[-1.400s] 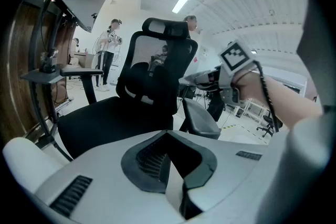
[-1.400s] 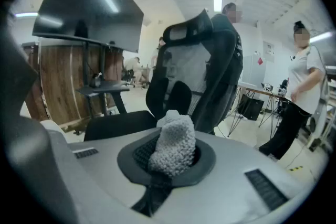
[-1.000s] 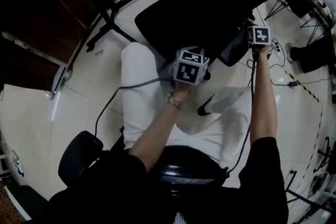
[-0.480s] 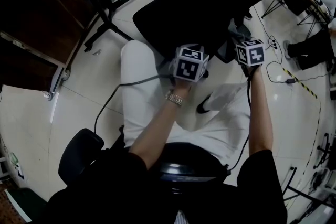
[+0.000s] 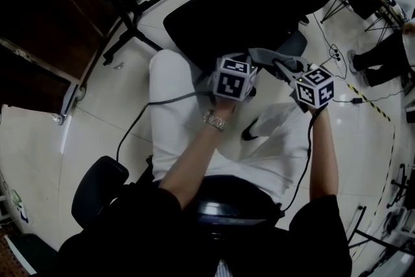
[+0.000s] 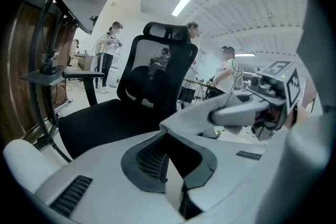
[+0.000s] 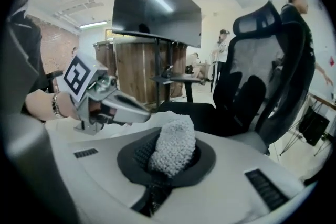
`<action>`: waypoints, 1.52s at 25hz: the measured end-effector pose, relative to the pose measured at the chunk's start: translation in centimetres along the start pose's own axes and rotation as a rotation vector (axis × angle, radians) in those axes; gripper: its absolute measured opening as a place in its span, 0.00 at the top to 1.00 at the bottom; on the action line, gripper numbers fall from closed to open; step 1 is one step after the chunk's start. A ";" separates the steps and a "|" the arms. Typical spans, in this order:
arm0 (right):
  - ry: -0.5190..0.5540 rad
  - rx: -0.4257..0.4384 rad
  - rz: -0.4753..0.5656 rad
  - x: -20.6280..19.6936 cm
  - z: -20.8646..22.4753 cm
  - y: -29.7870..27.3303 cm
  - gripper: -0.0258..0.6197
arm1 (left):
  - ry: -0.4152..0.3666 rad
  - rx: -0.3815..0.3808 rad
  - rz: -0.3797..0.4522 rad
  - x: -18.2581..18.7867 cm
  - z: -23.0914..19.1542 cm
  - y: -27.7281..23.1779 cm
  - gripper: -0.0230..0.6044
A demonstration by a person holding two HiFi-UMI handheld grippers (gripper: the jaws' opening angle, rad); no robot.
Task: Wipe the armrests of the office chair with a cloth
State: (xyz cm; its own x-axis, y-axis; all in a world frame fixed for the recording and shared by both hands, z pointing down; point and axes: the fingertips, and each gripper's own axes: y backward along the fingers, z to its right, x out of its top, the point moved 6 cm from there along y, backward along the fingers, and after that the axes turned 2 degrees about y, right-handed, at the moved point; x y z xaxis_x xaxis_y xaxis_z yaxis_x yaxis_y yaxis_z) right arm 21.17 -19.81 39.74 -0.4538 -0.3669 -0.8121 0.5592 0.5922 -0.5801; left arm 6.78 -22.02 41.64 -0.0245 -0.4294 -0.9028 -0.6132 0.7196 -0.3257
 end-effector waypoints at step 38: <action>-0.064 0.032 -0.004 -3.0 -3.3 0.1 0.92 | 0.015 0.002 0.019 -0.5 -0.9 0.5 0.97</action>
State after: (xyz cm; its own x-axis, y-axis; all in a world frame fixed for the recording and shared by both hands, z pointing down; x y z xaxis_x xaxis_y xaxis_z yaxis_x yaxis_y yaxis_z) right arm 20.27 -16.29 42.32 -0.4112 -0.4146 -0.8118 0.5800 0.5681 -0.5839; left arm 5.82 -21.93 42.17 -0.0478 -0.4241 -0.9043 -0.6111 0.7286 -0.3094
